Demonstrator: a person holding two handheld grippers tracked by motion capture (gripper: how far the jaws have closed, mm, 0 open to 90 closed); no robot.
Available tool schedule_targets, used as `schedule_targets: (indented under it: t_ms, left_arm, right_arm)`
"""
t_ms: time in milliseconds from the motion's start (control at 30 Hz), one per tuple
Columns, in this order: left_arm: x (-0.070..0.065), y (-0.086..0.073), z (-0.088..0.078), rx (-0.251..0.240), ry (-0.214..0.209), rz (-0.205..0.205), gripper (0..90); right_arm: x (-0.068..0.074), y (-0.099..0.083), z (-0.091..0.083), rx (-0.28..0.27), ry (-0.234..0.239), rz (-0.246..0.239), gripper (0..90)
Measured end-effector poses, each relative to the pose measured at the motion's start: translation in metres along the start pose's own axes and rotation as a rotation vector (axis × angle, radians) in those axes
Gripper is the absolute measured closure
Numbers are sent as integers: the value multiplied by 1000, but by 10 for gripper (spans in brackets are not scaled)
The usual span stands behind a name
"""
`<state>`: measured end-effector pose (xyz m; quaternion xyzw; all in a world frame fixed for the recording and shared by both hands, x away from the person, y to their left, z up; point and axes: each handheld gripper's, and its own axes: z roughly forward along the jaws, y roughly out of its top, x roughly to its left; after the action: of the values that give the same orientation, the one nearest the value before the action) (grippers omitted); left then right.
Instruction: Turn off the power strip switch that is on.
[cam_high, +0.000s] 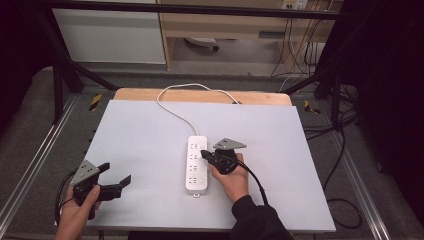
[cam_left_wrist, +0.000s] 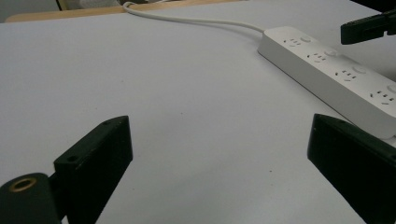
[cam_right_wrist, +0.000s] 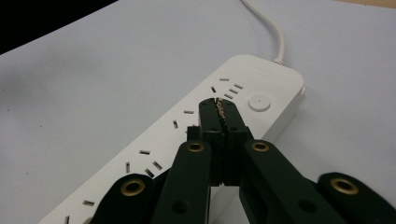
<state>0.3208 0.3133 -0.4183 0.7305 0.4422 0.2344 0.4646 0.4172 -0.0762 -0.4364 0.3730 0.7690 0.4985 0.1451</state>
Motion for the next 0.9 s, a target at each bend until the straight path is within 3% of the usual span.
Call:
schedule_targets:
  t_ms: [500,900]
  left_arm:
    - [0,0,0,0,0,3,68]
    - [0,0,0,1,0,0,67]
  right_arm:
    - [4,-6,10,-23,-54,-46,900]
    - [4,-8,11,-20,-61,-44,900]
